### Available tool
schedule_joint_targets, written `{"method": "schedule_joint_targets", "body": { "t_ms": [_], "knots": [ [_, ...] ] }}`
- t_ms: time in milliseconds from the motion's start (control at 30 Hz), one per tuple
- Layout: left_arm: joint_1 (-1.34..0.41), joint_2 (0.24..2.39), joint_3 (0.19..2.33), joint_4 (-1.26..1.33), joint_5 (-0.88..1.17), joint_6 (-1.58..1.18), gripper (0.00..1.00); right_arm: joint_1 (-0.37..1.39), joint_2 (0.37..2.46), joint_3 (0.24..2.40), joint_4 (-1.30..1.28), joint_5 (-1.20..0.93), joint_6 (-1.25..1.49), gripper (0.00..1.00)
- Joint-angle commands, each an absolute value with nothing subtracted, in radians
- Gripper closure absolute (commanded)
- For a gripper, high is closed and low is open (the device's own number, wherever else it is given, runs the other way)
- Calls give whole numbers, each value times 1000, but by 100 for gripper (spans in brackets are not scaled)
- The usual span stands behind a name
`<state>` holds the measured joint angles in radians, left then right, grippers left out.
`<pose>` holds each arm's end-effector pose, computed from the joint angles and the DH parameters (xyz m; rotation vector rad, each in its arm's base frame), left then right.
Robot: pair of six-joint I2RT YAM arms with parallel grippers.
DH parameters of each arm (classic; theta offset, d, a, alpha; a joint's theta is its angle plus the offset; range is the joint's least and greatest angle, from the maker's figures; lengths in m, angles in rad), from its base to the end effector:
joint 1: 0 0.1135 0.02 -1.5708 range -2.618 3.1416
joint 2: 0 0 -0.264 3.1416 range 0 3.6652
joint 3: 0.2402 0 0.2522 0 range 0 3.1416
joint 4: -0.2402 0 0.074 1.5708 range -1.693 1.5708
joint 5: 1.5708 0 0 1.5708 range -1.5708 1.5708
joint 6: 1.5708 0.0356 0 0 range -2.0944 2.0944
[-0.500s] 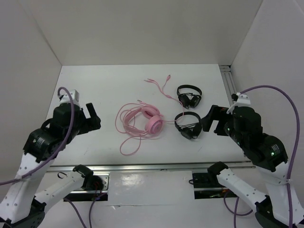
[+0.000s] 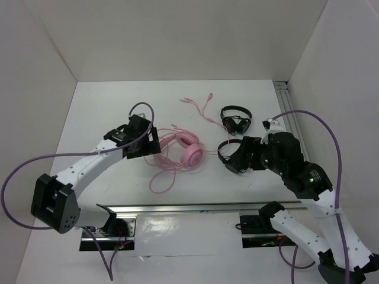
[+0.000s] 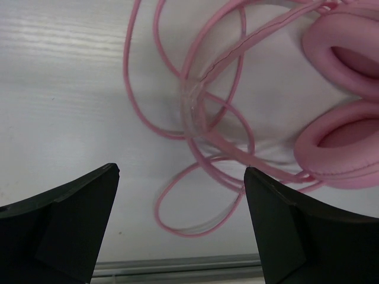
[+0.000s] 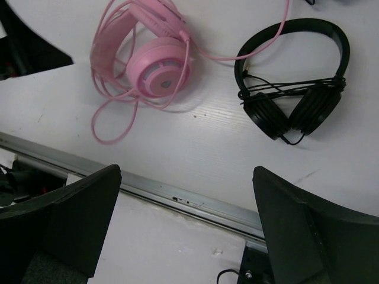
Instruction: Wrap the headphones
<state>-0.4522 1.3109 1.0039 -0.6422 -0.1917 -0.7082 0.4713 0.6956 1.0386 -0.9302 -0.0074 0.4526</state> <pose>0.2433 -0.1107 0.2632 -0.3973 2.4796 -0.2401 0.1060 0.0543 0.3608 -0.0250 2.2080 0.5345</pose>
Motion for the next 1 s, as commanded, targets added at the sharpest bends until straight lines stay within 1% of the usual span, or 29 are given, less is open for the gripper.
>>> {"method": "schedule_joint_targets", "body": {
  "t_ms": [0,167,267,333,400,433,500,567,700,733,833,867,933,967],
  "knots": [
    [-448,1408,1046,-500,-147,-726,0,468,666,1026,-833,-72,448,1],
    [-448,1575,1089,-474,-138,-715,0,468,626,1026,-853,-72,430,1],
    [-448,1612,1071,-442,-147,-726,1,468,617,1026,-853,-63,430,1],
    [-448,1641,1052,-417,-147,-735,5,468,617,1026,-853,-63,430,1],
    [-448,1667,1042,-417,-158,-735,14,468,617,1026,-853,-72,430,1],
    [-457,1692,1042,-405,-158,-745,21,468,617,1026,-853,-72,430,1],
    [-457,1713,1009,-379,-158,-746,28,468,617,1026,-853,-81,430,1],
    [-457,1741,990,-368,-158,-756,31,468,617,1026,-844,-81,430,1],
    [-466,1753,967,-347,-158,-765,35,459,607,1026,-844,-91,420,1],
    [-466,1753,966,-338,-158,-765,44,459,607,1026,-844,-91,420,1],
    [-476,1741,957,-348,-167,-775,61,459,607,1035,-844,-72,420,1],
    [-486,1727,957,-377,-176,-775,78,459,607,1035,-844,-72,420,1],
    [-486,1669,976,-412,-199,-784,96,459,607,1035,-835,-72,420,1],
    [-486,1651,986,-432,-209,-784,100,459,607,1035,-834,-72,420,1]
  ]
}}
